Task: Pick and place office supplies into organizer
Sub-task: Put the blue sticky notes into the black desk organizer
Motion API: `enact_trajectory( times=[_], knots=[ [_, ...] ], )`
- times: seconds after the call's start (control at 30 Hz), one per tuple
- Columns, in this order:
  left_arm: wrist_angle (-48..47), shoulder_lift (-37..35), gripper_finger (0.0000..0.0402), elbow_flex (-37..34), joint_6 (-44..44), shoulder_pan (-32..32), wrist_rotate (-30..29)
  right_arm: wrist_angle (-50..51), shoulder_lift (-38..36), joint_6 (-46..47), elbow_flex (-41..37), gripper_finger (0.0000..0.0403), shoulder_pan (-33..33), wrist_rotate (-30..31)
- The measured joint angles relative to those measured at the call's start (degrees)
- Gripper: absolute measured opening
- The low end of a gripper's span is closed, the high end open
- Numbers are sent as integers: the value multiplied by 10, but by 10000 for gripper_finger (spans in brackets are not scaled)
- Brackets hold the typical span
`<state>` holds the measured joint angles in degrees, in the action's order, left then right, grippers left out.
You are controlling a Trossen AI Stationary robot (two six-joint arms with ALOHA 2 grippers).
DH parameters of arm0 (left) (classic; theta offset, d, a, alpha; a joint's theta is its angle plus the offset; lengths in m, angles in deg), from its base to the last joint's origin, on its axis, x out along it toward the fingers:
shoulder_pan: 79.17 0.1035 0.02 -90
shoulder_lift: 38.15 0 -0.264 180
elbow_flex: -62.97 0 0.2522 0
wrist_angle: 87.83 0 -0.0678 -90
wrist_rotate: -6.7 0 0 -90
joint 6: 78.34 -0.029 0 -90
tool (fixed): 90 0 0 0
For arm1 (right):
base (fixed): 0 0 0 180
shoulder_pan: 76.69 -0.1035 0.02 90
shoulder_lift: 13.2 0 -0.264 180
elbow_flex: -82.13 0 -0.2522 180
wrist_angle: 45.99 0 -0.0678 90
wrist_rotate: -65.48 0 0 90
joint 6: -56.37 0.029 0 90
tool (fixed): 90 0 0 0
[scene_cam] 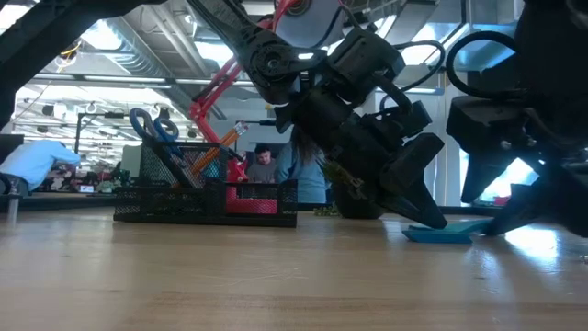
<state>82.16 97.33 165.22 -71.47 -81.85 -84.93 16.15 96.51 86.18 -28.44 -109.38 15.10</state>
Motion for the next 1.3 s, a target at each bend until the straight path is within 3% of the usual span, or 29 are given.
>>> enact_trajectory(
  times=[0.4,0.83,1.03,1.3],
  knots=[
    [0,0,24,0,4,0,2,-24,3,64,-1,242,1,29],
    [-1,0,24,0,4,2,14,-23,4,76,15,242,3,24],
    [-2,0,24,0,9,2,14,-14,3,131,13,242,12,15],
    [-2,0,24,0,6,8,22,-11,3,118,13,242,8,23]
  ],
)
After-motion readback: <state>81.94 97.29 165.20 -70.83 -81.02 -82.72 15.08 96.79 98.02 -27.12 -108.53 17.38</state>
